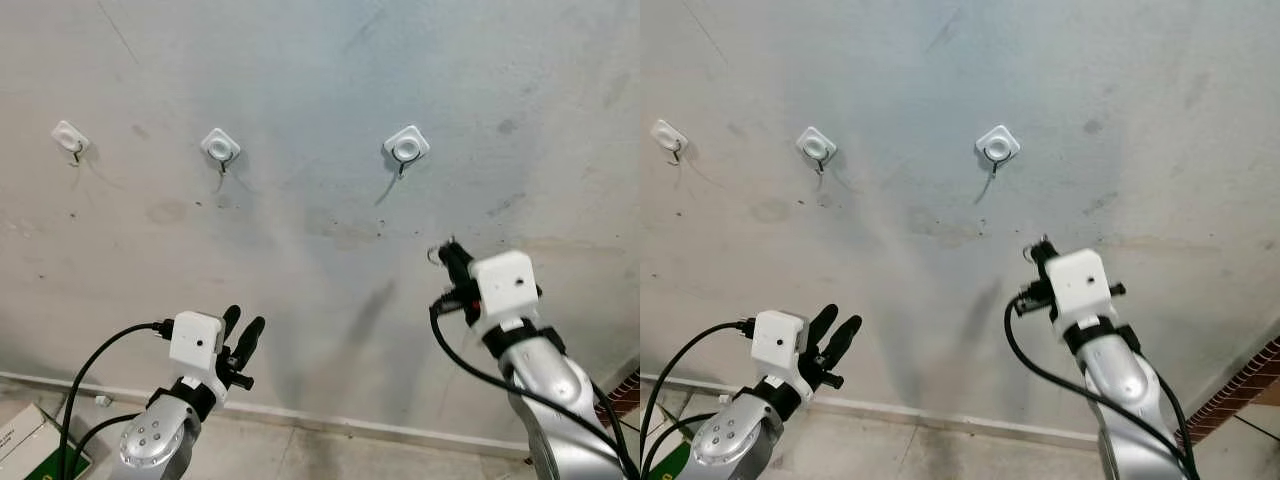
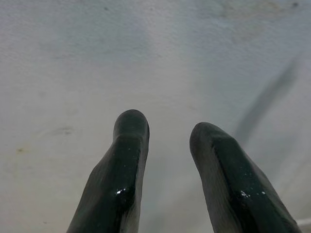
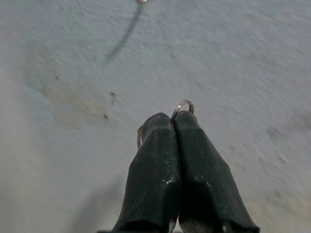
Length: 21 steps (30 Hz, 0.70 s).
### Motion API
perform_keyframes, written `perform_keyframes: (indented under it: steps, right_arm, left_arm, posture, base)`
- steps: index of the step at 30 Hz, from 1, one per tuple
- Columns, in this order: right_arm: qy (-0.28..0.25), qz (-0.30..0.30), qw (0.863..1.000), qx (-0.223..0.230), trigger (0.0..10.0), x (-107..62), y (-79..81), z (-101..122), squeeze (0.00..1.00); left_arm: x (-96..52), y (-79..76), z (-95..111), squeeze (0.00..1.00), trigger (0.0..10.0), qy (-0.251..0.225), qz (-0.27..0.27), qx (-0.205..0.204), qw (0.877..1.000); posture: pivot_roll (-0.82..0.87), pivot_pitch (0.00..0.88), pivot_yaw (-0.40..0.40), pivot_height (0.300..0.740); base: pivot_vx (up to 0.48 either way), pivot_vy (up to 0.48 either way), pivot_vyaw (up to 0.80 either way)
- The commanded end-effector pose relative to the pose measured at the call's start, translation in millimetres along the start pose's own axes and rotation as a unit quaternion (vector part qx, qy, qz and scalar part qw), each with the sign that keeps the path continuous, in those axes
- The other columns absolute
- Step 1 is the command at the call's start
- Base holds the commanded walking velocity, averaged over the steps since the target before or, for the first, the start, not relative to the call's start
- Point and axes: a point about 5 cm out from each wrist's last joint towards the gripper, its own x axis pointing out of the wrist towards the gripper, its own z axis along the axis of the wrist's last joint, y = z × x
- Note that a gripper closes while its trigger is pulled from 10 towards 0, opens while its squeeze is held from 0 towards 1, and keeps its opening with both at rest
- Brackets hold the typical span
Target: Hang keys on a hook
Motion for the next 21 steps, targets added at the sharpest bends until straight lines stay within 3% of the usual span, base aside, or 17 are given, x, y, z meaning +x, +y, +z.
perform_keyframes:
  steps: [1, 8, 12, 21]
  right_arm:
    - [-0.009, 0.022, 1.0, 0.003, 10.0, 5.9, 4.1, 3, 0.0]
    - [-0.044, 0.047, 0.998, 0.005, 10.0, 25.0, 1.8, 21, 0.0]
    - [-0.071, 0.036, 0.997, -0.005, 10.0, 38.4, -6.4, 35, 0.0]
    - [-0.103, 0.036, 0.994, -0.007, 10.0, 44.4, -14.9, 48, 0.0]
  left_arm:
    - [2.3, 2.5, -2, 0.0, 10.0, 0.006, 0.01, -0.001, 1.0]
    - [4.6, -1.8, -1, 0.0, 10.0, 0.001, -0.001, -0.003, 1.0]
    - [8.1, -9.6, 2, 0.0, 10.0, -0.005, -0.046, -0.016, 0.999]
    - [14.8, -12.0, 4, 0.0, 10.0, -0.003, -0.075, 0.003, 0.997]
  posture:
    - [-0.05, 0.0, 0.083, 0.74]
    - [-0.05, 0.0, 0.077, 0.74]
    - [-0.04, 0.0, 0.078, 0.74]
    - [-0.05, 0.0, 0.089, 0.74]
  base:
    - [0.0, 0.0, 0.0]
    - [0.0, 0.0, 0.0]
    - [0.0, 0.0, 0.0]
    - [0.0, 0.0, 0.0]
